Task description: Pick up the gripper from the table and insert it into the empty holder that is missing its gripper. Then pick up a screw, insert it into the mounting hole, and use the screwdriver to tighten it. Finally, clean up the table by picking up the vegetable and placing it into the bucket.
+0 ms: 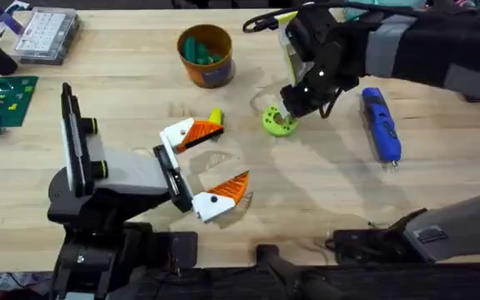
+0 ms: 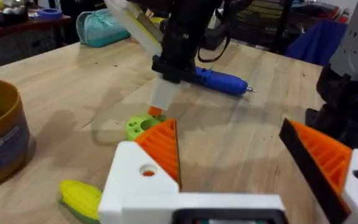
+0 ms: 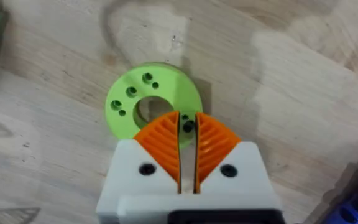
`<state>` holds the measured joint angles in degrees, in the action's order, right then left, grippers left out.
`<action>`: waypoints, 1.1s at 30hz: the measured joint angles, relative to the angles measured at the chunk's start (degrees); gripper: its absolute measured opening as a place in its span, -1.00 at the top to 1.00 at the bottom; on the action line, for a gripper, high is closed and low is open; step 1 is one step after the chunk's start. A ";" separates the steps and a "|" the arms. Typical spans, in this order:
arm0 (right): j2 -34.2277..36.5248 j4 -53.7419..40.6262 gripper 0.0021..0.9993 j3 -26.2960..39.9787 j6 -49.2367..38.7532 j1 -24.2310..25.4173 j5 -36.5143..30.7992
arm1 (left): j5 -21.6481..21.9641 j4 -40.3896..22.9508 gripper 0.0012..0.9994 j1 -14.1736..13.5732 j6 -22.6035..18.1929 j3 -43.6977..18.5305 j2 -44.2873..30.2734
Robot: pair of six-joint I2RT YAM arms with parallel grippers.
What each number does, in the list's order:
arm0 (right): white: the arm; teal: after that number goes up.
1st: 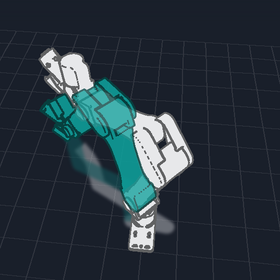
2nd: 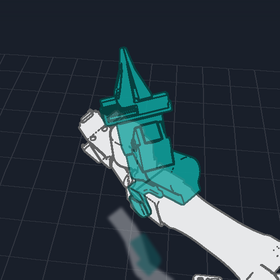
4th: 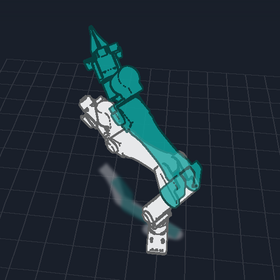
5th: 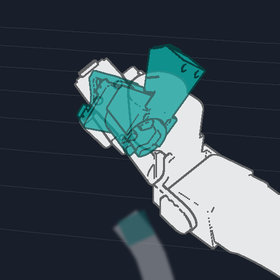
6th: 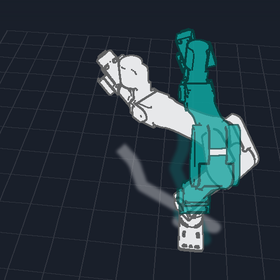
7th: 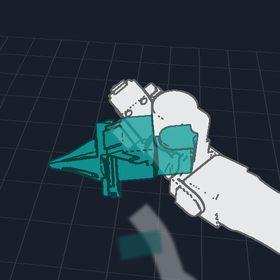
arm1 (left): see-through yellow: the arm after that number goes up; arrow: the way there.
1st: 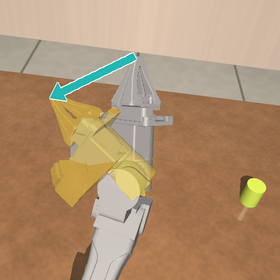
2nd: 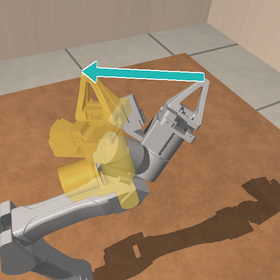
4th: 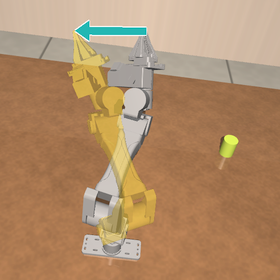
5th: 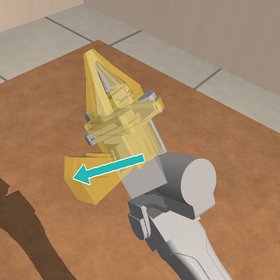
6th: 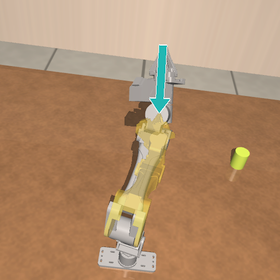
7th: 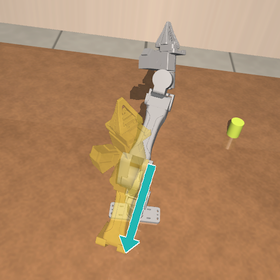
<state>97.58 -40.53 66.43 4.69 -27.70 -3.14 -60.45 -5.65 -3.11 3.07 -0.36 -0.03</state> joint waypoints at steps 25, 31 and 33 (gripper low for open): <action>0.37 -0.80 0.74 0.00 -0.02 0.00 0.02 | 0.02 0.00 -0.98 0.00 0.00 0.00 0.02; 1.07 -0.57 0.98 0.02 -0.04 0.02 -0.07 | 0.04 0.00 -0.98 0.00 0.00 0.01 0.02; 1.07 -0.64 0.98 0.02 -0.04 0.01 -0.03 | 0.04 0.02 -0.98 0.00 0.00 0.00 0.01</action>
<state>98.65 -41.18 66.45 4.64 -27.70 -3.16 -60.40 -5.63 -3.11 3.07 -0.36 -0.03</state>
